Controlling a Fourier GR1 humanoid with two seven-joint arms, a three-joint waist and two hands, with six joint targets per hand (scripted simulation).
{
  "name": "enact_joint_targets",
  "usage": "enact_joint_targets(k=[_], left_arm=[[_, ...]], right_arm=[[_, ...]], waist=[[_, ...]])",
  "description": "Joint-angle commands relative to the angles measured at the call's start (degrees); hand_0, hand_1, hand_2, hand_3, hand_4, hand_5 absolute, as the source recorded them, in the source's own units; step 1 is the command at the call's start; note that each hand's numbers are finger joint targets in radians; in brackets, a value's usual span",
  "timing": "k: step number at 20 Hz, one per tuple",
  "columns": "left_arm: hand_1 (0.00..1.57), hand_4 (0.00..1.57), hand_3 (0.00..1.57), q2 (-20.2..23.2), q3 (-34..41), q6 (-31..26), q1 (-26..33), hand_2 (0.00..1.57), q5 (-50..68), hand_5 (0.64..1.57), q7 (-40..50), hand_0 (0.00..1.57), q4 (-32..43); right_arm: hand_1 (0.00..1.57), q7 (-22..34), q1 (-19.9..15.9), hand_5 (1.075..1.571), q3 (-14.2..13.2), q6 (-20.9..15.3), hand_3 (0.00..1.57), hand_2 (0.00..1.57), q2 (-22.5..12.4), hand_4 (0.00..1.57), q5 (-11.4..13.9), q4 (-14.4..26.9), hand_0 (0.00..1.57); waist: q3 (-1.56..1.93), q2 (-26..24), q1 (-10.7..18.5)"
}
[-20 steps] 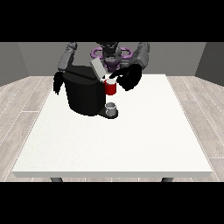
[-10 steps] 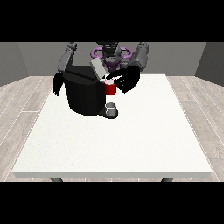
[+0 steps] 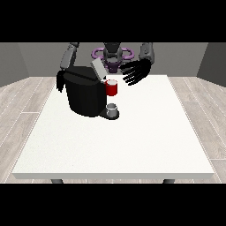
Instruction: Insert the coffee pod into the coffee machine and close the lid
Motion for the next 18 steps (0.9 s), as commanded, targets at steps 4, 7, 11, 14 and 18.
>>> enact_joint_targets(k=[4,7,11,14,18], left_arm=[[0.0,0.14,0.0,-4.73,3.12,-5.17,18.33,0.0,7.64,1.571,-8.76,0.0,-0.38],[0.0,0.27,0.0,-7.26,1.7,-5.62,27.47,0.0,7.32,1.571,-14.75,0.0,0.19],[0.0,0.3,0.0,-6.38,1.67,-7.79,32.7,0.0,8.23,1.571,-13.0,0.0,-0.01],[0.0,0.26,0.0,-4.41,4.7,-6.82,38.07,0.0,9.48,1.571,-13.73,0.0,2.69],[0.0,0.32,0.0,-3.58,5.04,-7.82,42.08,0.0,10.1,1.571,-15.06,0.0,2.74]], right_arm=[[0.0,-2.29,12.2,1.571,1.38,1.56,0.0,0.0,1.42,0.17,0.6,-0.69,0.0],[0.0,-1.58,13.6,1.571,4.67,-0.03,0.0,0.0,2.3,0.0,3.65,-3.95,0.0],[0.0,2.95,15.7,1.571,10.85,-3.38,0.0,0.0,6.7,0.0,7.74,-9.54,0.0],[0.0,8.41,15.39,1.571,16.61,-6.57,0.0,0.0,9.86,0.14,10.03,-17.78,0.0],[0.0,12.06,15.03,1.571,22.05,-6.41,0.0,0.0,9.98,0.27,8.28,-26.38,0.0]], waist=[[-0.09,-14.49,5.22],[-0.11,-17.42,5.69],[-0.05,-24.05,5.19],[-0.13,-28.75,1.33],[-0.09,-31.35,-0.56]])
